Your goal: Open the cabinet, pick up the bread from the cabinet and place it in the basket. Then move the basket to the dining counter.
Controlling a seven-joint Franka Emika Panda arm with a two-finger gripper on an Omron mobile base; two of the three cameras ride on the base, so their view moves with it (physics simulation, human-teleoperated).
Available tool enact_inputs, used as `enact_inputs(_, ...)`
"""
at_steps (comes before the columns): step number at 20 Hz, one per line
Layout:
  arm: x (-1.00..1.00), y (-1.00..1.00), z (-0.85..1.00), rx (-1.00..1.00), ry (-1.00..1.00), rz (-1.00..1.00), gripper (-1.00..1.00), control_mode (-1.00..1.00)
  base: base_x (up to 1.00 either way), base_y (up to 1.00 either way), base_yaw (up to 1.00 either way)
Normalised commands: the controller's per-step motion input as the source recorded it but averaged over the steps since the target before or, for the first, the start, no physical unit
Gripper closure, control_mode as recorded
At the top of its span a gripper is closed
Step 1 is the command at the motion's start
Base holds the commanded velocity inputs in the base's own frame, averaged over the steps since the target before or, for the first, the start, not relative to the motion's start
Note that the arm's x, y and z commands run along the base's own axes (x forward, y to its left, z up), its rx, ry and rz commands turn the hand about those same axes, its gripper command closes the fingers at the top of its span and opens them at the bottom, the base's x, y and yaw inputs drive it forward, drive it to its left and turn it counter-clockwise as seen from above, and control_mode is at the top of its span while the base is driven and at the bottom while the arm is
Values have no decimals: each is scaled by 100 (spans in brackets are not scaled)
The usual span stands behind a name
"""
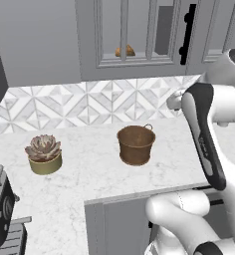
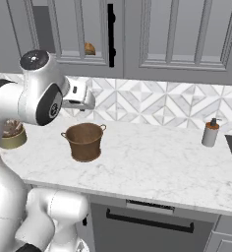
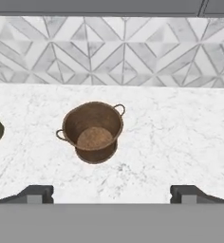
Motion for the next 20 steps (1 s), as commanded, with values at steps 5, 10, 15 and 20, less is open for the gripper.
enact_inputs(5, 0, -54, 73, 10, -35, -11, -100, -100, 0, 0, 0)
enact_inputs(10, 13, -48, 81, 13, -16, -13, -100, -100, 0, 0, 0)
enact_inputs(15, 27, -27, 67, 3, -8, -12, -100, -100, 0, 0, 0)
enact_inputs(20, 59, -4, 29, 0, -13, -6, -100, -100, 0, 0, 0)
